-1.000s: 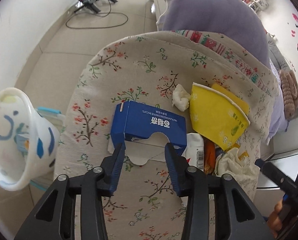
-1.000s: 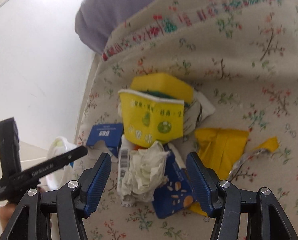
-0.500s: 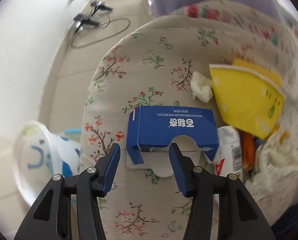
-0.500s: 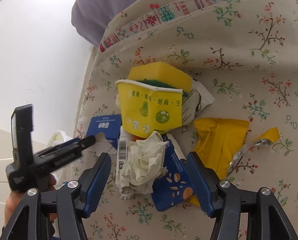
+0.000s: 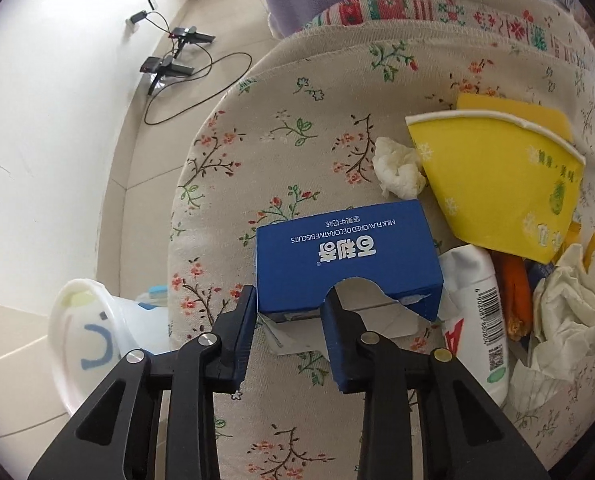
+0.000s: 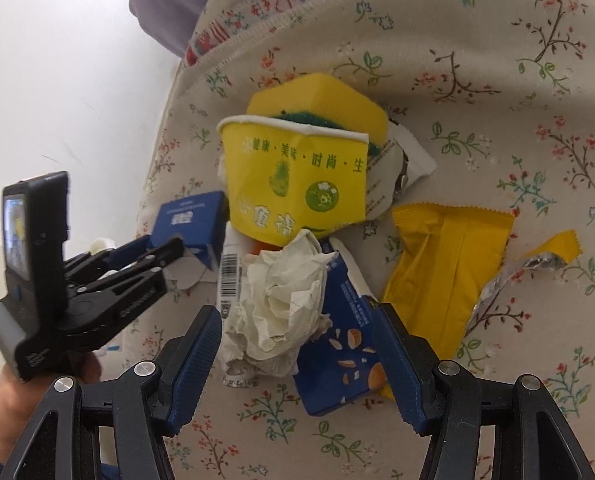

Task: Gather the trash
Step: 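Grasp the blue tissue box with the left tool while the right tool grasps crumpled tissue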

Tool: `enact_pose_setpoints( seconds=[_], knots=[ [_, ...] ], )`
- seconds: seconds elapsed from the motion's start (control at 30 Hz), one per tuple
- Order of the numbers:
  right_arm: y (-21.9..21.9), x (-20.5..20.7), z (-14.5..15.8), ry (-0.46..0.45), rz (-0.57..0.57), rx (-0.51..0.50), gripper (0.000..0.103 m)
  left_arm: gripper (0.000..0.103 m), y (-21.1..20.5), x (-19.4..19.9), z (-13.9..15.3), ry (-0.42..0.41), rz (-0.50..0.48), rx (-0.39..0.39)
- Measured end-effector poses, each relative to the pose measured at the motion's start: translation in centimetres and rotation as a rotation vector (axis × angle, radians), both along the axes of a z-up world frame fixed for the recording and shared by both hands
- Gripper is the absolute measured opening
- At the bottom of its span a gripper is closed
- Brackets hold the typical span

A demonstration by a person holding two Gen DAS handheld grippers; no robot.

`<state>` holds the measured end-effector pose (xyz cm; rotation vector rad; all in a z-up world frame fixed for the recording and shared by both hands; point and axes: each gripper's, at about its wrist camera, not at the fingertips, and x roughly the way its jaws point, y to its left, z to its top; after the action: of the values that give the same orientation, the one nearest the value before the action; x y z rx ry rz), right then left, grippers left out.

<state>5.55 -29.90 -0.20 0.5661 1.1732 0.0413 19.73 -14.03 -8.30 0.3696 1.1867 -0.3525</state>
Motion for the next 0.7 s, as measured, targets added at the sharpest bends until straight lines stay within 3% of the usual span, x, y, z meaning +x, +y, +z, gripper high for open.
enact_pose_setpoints(
  seconds=[0.33,0.6,0.63,0.67,0.7],
  knots=[
    [1.0,0.6,-0.7,0.0,0.01,-0.008,0.067,0.033,2.3,-0.4,2.5,-0.003,0.049,-0.101],
    [2.5,2.0,-2.4,0.013,0.007,-0.012,0.066,0.033,3.1,-1.8,3.8,0.001,0.066,-0.131],
    [2.6,1.9,-2.4,0.002,0.006,-0.016,0.042,0.033,3.2,-1.9,4.0,0.001,0.068,-0.138],
    [2.6,2.0,-2.0,-0.01,0.004,-0.016,0.028,0.033,3.5,-2.0,4.3,0.0,0.072,-0.147],
    [2.4,2.0,-1.6,-0.022,-0.006,-0.012,0.027,0.033,3.8,-2.1,4.7,-0.002,0.078,-0.16]
  ],
)
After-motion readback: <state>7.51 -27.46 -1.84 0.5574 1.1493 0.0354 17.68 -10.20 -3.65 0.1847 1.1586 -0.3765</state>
